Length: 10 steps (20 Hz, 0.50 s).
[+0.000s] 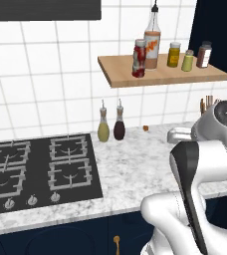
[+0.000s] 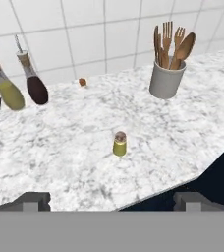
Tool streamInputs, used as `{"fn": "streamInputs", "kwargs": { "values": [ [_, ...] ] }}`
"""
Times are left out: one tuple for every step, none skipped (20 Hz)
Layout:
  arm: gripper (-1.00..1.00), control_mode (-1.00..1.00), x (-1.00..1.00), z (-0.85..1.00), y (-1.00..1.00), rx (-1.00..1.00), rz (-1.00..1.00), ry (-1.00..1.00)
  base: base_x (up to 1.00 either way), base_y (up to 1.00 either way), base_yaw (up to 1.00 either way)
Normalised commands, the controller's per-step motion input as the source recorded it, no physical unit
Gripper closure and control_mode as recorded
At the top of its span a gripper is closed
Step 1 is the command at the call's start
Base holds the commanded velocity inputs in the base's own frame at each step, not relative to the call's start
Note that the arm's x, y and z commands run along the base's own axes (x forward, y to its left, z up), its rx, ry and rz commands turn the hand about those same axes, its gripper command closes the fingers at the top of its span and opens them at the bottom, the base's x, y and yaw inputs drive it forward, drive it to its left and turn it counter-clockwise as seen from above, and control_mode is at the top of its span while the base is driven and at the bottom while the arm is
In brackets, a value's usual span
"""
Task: Put the shaker and condiment bottle from the counter next to their counterparts in the cabinet.
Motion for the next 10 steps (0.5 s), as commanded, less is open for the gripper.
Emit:
{"fn": "streamInputs", "kwargs": {
  "values": [
    [-1.0,-1.0,0.0,-0.46,-0.07,0.0,-0.05,0.0,0.0,0.0,0.0],
    [-1.0,-1.0,0.0,-0.49,-0.04,0.0,-0.05,0.0,0.0,0.0,0.0],
    [-1.0,-1.0,0.0,-0.58,-0.01,0.0,-0.05,0.0,0.0,0.0,0.0],
    [-1.0,-1.0,0.0,-0.76,0.0,-0.04,-0.05,0.0,0.0,0.0,0.0],
    [-1.0,-1.0,0.0,-0.78,0.0,-0.05,-0.06,0.0,0.0,0.0,0.0],
    [-1.0,-1.0,0.0,-0.78,0.0,-0.06,-0.07,-0.02,0.0,0.0,0.0],
    [-1.0,-1.0,0.0,-0.79,0.0,-0.05,-0.09,-0.05,0.0,0.0,0.0],
    [-1.0,-1.0,0.0,-0.79,0.0,-0.07,-0.1,-0.05,0.0,0.0,0.0],
    [-1.0,-1.0,0.0,-0.77,0.0,-0.05,-0.12,-0.07,0.0,0.0,0.0],
    [-1.0,-1.0,0.0,-0.76,0.0,-0.05,-0.13,-0.07,0.0,0.0,0.0]
  ]
}}
